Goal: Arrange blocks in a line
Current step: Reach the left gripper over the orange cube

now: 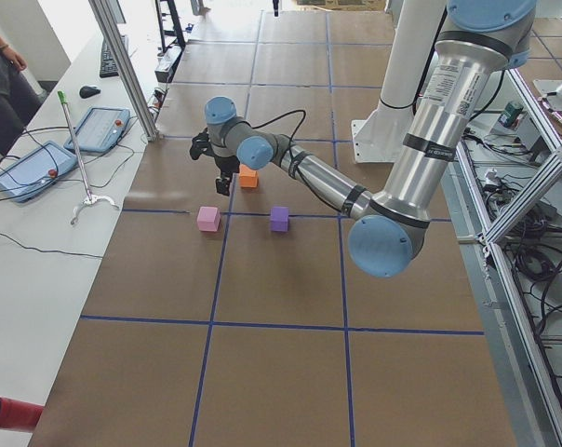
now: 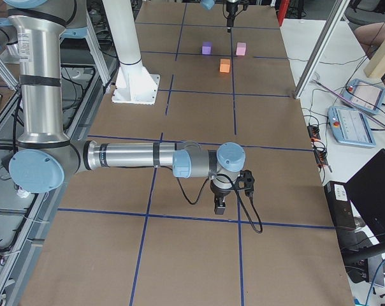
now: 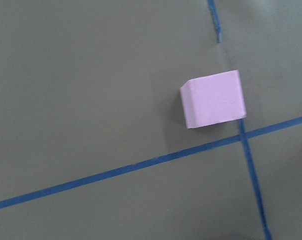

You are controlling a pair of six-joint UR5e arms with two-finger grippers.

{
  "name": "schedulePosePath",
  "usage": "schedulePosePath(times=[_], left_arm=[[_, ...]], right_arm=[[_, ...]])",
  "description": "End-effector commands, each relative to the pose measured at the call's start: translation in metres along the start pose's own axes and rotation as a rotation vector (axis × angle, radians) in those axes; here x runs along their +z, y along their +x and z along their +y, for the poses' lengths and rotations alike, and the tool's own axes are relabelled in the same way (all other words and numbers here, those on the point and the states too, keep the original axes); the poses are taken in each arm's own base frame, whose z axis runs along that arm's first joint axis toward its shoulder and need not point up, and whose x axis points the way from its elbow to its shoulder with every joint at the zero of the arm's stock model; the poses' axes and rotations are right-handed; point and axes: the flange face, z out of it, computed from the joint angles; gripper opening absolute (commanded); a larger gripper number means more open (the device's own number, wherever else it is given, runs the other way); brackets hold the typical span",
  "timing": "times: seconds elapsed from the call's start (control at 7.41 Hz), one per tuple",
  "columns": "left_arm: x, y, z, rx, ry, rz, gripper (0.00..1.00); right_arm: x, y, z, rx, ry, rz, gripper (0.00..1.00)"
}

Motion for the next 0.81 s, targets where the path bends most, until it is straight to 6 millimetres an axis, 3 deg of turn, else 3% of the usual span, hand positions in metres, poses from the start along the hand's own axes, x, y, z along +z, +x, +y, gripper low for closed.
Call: schedulePosePath(times=[0.0,0.4,0.67], left_arm=[[0.044,0.066,-0.005,0.011,-0.018,-0.028,1.00],[0.050,0.093,-0.018,-0.044,-0.014,-0.027,1.00],[0.083,0.120,-0.011,-0.152,-0.039,-0.049,1.00]], right_arm=[[0.000,0.000,0.000,0.000,0.000,0.000,1.00],[0.000,0.000,0.000,-0.001,0.001,0.000,1.00],[0.000,0.000,0.000,-0.001,0.001,0.000,1.00]])
